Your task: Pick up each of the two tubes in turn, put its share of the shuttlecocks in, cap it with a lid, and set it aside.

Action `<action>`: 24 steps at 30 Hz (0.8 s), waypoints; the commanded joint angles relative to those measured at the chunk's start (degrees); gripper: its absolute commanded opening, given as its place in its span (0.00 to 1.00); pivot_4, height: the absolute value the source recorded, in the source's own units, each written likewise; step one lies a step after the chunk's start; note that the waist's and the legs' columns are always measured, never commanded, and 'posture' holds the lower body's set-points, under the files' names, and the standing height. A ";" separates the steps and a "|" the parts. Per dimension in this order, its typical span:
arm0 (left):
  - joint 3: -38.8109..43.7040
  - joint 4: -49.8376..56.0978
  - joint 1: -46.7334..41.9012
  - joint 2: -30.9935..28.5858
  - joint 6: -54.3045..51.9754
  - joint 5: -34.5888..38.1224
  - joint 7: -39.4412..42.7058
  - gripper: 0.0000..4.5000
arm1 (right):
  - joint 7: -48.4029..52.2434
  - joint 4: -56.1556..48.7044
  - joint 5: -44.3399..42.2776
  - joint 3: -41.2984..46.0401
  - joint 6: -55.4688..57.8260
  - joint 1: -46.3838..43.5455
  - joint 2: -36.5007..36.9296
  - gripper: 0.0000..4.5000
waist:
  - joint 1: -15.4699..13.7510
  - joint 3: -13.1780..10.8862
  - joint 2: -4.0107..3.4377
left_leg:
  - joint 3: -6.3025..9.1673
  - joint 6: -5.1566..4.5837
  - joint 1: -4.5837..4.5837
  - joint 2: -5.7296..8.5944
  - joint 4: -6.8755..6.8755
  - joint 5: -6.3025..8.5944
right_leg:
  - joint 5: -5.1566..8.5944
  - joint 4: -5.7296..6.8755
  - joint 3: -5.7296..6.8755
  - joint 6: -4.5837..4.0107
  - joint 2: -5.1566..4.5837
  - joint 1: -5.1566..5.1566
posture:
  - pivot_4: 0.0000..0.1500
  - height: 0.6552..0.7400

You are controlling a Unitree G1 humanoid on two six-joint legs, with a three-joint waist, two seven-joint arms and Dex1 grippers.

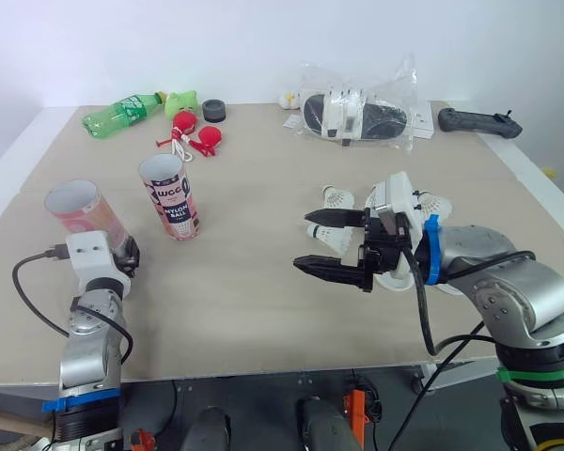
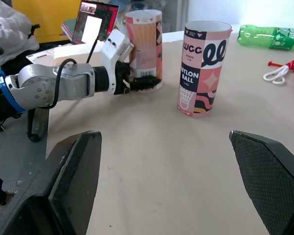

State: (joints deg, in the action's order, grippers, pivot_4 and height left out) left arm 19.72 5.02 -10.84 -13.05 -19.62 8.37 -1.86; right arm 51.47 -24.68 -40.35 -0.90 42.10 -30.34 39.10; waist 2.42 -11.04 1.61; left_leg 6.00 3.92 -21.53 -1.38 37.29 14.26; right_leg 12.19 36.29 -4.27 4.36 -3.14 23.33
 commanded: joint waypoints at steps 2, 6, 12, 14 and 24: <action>1.05 2.19 0.46 -0.57 0.70 0.63 -0.03 0.70 | 0.11 -2.33 -1.12 0.79 -0.12 -0.99 0.09 1.00 | 0.00 0.00 0.00 | 0.00 0.00 0.00 0.00 0.00 0.00 | 0.00 0.00 0.00 0.00 0.00 0.00 | 1.00 1.00; 1.74 5.29 1.99 -3.02 -0.73 4.26 5.10 0.70 | 0.49 -2.52 -1.73 1.59 0.19 -0.48 0.63 1.00 | 0.07 0.00 0.00 | 0.00 0.00 0.00 0.00 -0.02 0.00 | 0.01 -0.01 0.00 0.00 0.00 0.01 | 1.00 1.00; 0.70 18.32 13.42 -22.70 -6.87 16.91 35.06 0.70 | 3.21 -1.13 -6.75 6.60 3.28 -0.62 4.87 1.00 | 0.26 -0.08 0.06 | -0.01 0.02 -0.02 -0.04 -0.34 0.00 | 0.16 -0.02 0.00 -0.11 -0.02 0.17 | 1.00 1.00; 0.57 19.56 15.65 -31.12 -8.23 18.32 43.31 0.70 | 3.96 -0.43 -7.84 7.68 3.98 -0.52 6.17 1.00 | 0.13 -0.10 0.00 | -0.01 0.02 0.04 -0.09 -0.57 0.00 | 0.26 -0.03 0.03 -0.22 0.01 0.21 | 1.00 1.00; -18.00 15.73 -4.69 -51.32 -14.22 14.01 60.78 0.70 | 4.15 -0.41 -7.53 7.41 5.01 0.85 9.21 1.00 | 0.02 -0.28 -0.13 | 0.00 0.01 -0.12 -0.16 -0.82 0.01 | 0.46 -0.03 0.14 -0.28 0.05 0.47 | 1.00 1.00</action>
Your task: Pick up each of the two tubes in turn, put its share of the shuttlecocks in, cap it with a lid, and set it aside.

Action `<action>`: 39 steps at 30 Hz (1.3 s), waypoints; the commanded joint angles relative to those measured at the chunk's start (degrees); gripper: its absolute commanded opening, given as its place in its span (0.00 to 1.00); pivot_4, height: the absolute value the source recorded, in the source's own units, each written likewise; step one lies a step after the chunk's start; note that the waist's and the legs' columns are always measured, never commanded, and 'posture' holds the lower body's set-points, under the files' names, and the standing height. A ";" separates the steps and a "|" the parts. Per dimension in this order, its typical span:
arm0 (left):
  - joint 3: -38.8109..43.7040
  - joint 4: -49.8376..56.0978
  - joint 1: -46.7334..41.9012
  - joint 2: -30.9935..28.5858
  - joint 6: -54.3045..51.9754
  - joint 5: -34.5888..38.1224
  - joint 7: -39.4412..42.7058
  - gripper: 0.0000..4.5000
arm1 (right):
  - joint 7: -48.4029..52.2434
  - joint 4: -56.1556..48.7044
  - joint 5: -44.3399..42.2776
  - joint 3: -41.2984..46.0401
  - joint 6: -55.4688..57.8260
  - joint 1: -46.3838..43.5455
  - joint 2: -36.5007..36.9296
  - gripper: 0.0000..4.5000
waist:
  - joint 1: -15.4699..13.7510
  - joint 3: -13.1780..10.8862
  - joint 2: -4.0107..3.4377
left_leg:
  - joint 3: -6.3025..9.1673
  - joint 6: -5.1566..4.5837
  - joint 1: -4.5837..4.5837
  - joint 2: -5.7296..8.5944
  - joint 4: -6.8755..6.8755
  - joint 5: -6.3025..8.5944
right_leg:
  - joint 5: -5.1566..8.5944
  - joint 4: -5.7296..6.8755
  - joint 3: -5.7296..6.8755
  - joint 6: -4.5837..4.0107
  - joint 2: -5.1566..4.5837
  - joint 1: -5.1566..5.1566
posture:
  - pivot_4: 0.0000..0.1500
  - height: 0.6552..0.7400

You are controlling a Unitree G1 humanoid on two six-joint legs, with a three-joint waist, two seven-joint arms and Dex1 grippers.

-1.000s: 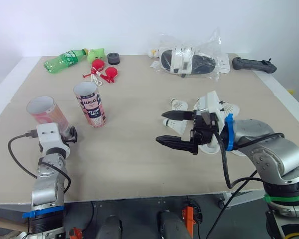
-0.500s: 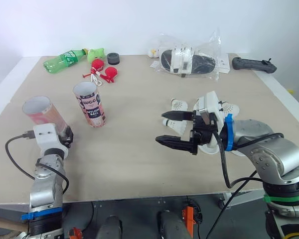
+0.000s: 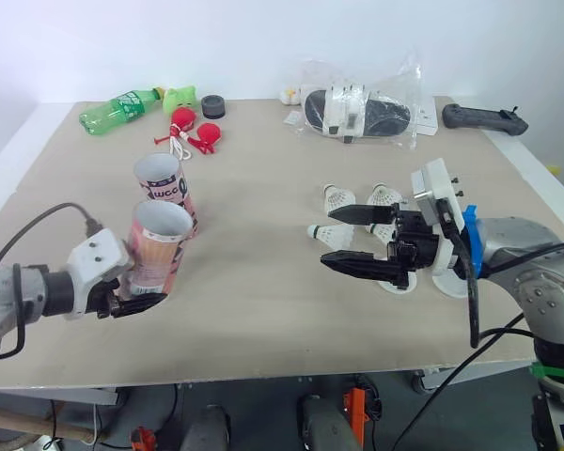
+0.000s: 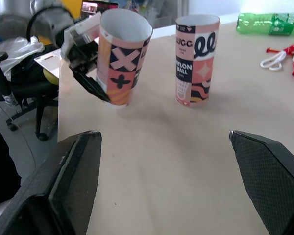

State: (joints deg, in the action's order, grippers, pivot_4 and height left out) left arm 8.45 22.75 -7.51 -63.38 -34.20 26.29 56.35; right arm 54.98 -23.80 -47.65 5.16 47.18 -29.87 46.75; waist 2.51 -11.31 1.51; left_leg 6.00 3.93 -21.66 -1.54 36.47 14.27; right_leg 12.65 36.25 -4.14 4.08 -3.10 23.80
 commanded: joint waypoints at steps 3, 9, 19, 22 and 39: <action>-15.41 -4.68 -19.16 -0.18 -3.86 -6.35 6.73 0.70 | 0.27 -1.09 1.97 1.19 -1.34 1.79 2.75 1.00 | 0.15 -0.01 -0.02 | 0.01 0.00 -0.31 -0.02 0.00 0.00 | -0.02 0.02 0.01 -0.02 0.03 0.23 | 1.00 1.00; -24.23 -5.59 -28.59 2.03 -8.61 -8.57 11.44 0.70 | -5.36 -3.75 4.34 1.50 -0.97 5.73 1.65 1.00 | 0.61 -0.02 -0.04 | 0.01 -0.15 -0.66 -0.01 0.02 0.08 | -0.11 0.07 -0.03 -0.31 0.06 0.56 | 1.00 1.00; -27.47 -5.05 -27.81 1.86 -6.75 -14.17 11.81 0.70 | -23.25 -4.55 17.75 -2.63 -4.12 11.85 -6.44 1.00 | 0.28 -0.02 -0.04 | 0.01 -0.19 -0.67 -0.01 0.15 0.11 | -0.01 0.32 0.00 -0.35 0.05 0.60 | 1.00 1.00; -27.65 -5.30 -27.90 2.20 -6.76 -15.03 12.45 0.70 | -24.53 -3.53 20.83 -3.34 -5.51 12.90 -7.05 1.00 | 0.28 -0.02 -0.04 | 0.01 -0.13 -0.64 -0.01 0.22 0.06 | -0.01 0.43 -0.01 -0.33 0.05 0.60 | 1.00 1.00; -22.43 -0.53 -26.59 3.98 -9.73 -13.32 10.92 0.70 | -22.62 -1.83 22.30 -4.18 -6.87 12.79 -10.45 1.00 | 0.31 -0.02 -0.04 | 0.03 -0.29 -0.52 -0.01 0.38 -0.06 | 0.06 0.80 -0.03 -0.17 0.10 0.58 | 1.00 1.00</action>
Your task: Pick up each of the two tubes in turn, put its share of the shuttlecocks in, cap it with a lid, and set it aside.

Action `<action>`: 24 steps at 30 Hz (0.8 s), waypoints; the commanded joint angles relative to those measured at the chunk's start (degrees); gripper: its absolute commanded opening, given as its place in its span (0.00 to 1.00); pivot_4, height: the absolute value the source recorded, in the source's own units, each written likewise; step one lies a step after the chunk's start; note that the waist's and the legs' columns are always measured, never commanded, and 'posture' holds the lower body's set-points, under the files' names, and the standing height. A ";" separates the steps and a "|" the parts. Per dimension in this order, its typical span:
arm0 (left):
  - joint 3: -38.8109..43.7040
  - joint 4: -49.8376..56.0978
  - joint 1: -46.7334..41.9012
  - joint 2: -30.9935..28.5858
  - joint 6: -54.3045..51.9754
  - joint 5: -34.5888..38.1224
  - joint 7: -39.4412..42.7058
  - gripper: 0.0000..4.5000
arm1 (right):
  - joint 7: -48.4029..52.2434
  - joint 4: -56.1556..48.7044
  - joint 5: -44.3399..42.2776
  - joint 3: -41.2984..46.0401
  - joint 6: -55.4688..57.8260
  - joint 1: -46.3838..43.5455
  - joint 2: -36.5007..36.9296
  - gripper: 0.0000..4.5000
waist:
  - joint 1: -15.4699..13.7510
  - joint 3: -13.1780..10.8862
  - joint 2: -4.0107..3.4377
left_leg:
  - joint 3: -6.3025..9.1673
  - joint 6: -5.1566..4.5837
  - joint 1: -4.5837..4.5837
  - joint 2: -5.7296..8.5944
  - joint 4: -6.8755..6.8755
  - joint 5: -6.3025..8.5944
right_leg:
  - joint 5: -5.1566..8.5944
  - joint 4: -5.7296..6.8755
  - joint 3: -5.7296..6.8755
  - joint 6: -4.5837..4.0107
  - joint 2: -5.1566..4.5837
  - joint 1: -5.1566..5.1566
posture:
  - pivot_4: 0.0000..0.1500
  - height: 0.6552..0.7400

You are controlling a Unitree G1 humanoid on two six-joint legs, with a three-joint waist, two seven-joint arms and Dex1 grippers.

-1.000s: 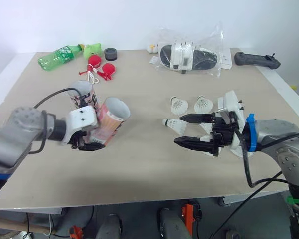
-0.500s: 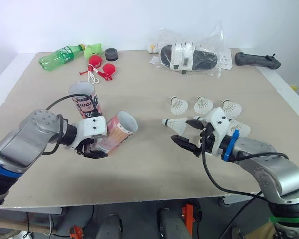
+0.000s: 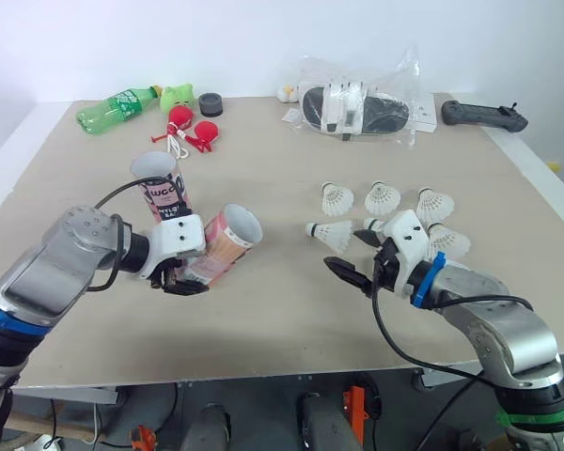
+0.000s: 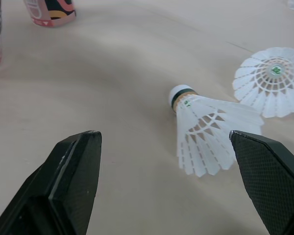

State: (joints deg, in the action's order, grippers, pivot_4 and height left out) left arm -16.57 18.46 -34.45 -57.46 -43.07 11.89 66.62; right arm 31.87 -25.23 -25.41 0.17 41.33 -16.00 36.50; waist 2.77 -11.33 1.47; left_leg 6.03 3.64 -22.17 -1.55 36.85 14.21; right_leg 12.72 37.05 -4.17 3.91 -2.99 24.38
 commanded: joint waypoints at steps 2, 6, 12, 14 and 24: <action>2.69 5.29 1.26 -2.94 -1.93 1.24 0.87 0.70 | 0.73 0.08 0.25 0.84 -1.08 -1.30 -0.28 1.00 | 0.07 0.00 0.00 | 0.00 0.00 0.00 0.00 0.00 0.00 | -0.03 0.00 0.00 -0.06 0.00 0.00 | 1.00 1.00; 3.23 8.46 3.80 -4.23 -5.89 3.08 0.48 0.70 | 0.91 0.94 0.77 0.57 -1.29 -1.44 -0.43 1.00 | 0.04 0.00 0.00 | 0.00 0.00 0.01 0.00 -0.01 0.00 | -0.02 0.00 0.00 -0.06 0.00 0.00 | 1.00 1.00; 2.52 11.83 6.75 -2.81 -9.30 4.43 -2.42 0.70 | -0.04 2.31 1.07 0.43 -0.11 -1.29 -2.21 1.00 | 0.03 0.00 0.00 | 0.00 0.00 0.06 0.00 0.02 0.00 | -0.01 0.04 0.00 -0.03 0.00 -0.04 | 1.00 1.00; 2.09 12.06 6.76 -2.36 -9.39 4.32 -3.08 0.70 | -0.20 2.80 0.94 0.61 0.29 -1.29 -2.68 1.00 | -0.05 0.01 -0.01 | 0.00 -0.01 0.08 0.00 0.05 -0.01 | -0.01 0.04 0.00 -0.02 0.00 -0.06 | 1.00 1.00; -0.13 10.80 5.99 -2.97 -7.76 2.30 -3.02 0.70 | -1.48 6.72 2.44 -1.09 0.01 -4.05 -6.19 1.00 | -0.09 0.01 -0.02 | 0.01 -0.05 0.07 0.00 0.43 -0.03 | -0.22 0.08 -0.03 0.05 0.03 -0.17 | 1.00 1.00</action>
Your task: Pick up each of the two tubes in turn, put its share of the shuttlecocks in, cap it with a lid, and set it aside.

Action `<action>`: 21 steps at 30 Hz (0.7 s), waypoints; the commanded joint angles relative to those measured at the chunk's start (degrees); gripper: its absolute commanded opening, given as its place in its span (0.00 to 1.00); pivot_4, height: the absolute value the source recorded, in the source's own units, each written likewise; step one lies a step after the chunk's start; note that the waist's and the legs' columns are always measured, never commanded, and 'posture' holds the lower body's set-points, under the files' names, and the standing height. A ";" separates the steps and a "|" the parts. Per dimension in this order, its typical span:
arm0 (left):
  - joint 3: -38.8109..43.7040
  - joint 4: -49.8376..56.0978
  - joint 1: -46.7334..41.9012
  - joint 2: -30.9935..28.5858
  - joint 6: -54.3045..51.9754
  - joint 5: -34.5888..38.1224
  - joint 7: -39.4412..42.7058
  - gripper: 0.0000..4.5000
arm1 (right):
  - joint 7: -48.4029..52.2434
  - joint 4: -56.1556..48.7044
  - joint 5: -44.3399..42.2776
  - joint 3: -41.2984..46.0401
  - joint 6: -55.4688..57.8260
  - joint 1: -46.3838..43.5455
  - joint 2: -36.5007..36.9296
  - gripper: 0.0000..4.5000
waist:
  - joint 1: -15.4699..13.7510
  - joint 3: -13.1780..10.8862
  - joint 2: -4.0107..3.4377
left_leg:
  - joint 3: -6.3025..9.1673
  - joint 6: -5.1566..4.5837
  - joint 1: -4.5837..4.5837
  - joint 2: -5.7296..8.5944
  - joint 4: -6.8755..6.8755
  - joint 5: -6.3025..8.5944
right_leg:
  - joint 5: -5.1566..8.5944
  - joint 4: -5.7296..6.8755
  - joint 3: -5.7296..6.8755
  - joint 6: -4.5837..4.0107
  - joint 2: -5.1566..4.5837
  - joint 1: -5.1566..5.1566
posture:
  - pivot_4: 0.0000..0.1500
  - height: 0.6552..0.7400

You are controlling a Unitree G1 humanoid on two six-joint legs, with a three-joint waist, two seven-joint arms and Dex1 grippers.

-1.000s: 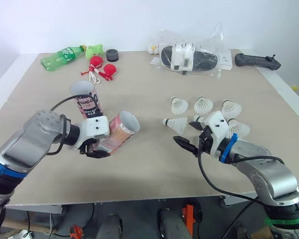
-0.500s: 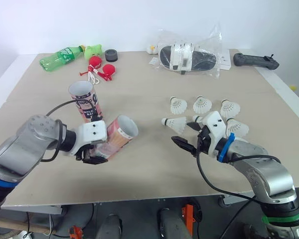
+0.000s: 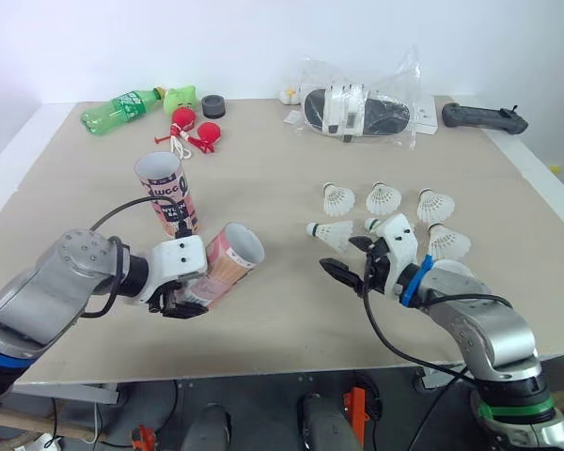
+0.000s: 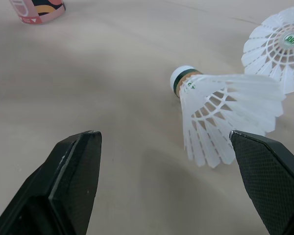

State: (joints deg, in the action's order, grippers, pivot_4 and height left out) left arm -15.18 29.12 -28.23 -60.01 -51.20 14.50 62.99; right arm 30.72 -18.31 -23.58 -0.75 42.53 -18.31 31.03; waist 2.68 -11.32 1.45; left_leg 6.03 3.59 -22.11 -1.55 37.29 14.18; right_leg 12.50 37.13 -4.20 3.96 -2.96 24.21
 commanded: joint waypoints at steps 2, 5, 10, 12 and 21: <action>-1.98 -0.09 -0.41 -0.62 0.52 -0.64 0.97 0.70 | -0.34 0.67 1.02 -0.55 -1.37 -2.63 -1.42 1.00 | 0.03 0.00 0.00 | 0.00 -0.01 0.00 0.00 0.03 -0.01 | -0.05 0.00 0.00 0.01 0.01 -0.02 | 1.00 1.00; -2.48 -1.23 -1.11 -0.26 0.77 -1.20 1.01 0.70 | -0.81 3.33 2.76 -1.48 -2.44 -3.78 -2.25 1.00 | 0.04 0.00 0.00 | 0.00 -0.03 0.00 0.00 0.06 -0.03 | -0.09 0.00 -0.02 0.02 0.02 -0.02 | 1.00 1.00; -2.85 -2.26 -1.95 -0.10 0.98 -1.61 1.47 0.70 | -1.07 6.60 4.96 -1.90 -4.34 -4.52 -3.25 0.50 | 0.03 0.01 -0.01 | 0.00 -0.04 0.00 0.00 0.06 -0.03 | -0.10 0.00 -0.03 0.03 0.02 -0.03 | 1.00 1.00; -2.99 -2.49 -2.28 0.02 1.00 -1.69 1.59 0.70 | -0.77 7.20 5.41 -1.86 -4.82 -4.67 -3.48 0.27 | 0.02 0.01 -0.02 | 0.00 -0.04 0.00 0.00 0.06 -0.03 | -0.10 0.00 -0.03 0.03 0.02 -0.03 | 1.00 1.00; -4.02 -4.02 -3.75 0.50 2.20 -2.21 2.37 0.70 | 10.87 1.80 -2.07 3.74 -7.54 -6.61 1.20 0.01 | -0.03 -0.01 -0.07 | 0.00 -0.08 0.00 0.00 0.10 -0.07 | -0.15 0.01 -0.03 0.06 0.02 -0.05 | 1.00 1.00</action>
State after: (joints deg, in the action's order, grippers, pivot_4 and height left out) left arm -18.06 25.73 -31.72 -59.67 -49.59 12.98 65.36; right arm 37.19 -11.77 -21.90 -0.95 36.61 -22.65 30.16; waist 2.65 -11.33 1.38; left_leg 6.03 3.51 -22.12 -1.55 37.41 14.11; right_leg 12.35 37.14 -4.23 4.03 -2.94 24.15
